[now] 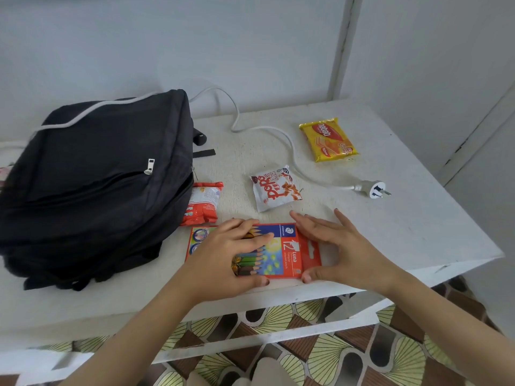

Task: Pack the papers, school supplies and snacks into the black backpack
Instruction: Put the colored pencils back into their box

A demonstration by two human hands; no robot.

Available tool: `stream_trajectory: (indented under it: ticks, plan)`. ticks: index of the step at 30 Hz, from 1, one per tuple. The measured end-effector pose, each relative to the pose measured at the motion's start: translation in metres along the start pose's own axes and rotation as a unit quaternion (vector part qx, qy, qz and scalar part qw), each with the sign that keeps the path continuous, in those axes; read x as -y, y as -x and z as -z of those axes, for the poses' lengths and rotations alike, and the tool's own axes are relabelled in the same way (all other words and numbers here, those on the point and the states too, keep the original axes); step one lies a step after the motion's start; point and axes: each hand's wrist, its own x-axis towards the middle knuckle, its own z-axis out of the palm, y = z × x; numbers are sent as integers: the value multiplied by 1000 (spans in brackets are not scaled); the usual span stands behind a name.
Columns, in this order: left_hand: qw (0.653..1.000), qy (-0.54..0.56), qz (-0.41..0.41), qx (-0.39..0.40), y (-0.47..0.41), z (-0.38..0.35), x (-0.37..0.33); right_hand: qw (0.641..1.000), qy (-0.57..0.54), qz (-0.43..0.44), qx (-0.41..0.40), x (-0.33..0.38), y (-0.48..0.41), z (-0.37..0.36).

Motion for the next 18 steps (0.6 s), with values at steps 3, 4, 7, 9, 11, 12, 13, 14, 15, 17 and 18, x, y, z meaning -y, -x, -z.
stream_trajectory:
  ticks: [3,4,7,9,11,12,13,14,15,17,18]
  plan:
    - [1000,-1,3,4,0,-1,1,1000,-3,0,3,-1,-1,-1]
    - [1000,2,5,7,0,-1,2,1000,-2,0,5,-2,-1,0]
    - [1000,16,6,22,0,1,1,1000,2,-9,9,-2,-1,2]
    - [999,21,9,32,1,2,2,1000,6,-15,6,-3,0,2]
    - [999,19,8,29,3,2,5,1000,5,-20,0,-4,2,2]
    - [1000,16,6,24,4,2,8,1000,4,-21,-4,-5,2,2]
    - [1000,14,5,20,6,2,10,1000,3,-23,-7,-6,3,2]
    - [1000,16,9,18,9,2,12,1000,1,-25,-9,-7,3,2]
    - [999,26,16,15,11,4,12,1000,-1,-27,-9,-7,3,2]
    - [997,60,40,12,15,5,10,1000,-3,-28,-8,-6,2,2]
    - [995,80,57,11,15,6,9,1000,-6,-28,-7,-5,2,2]
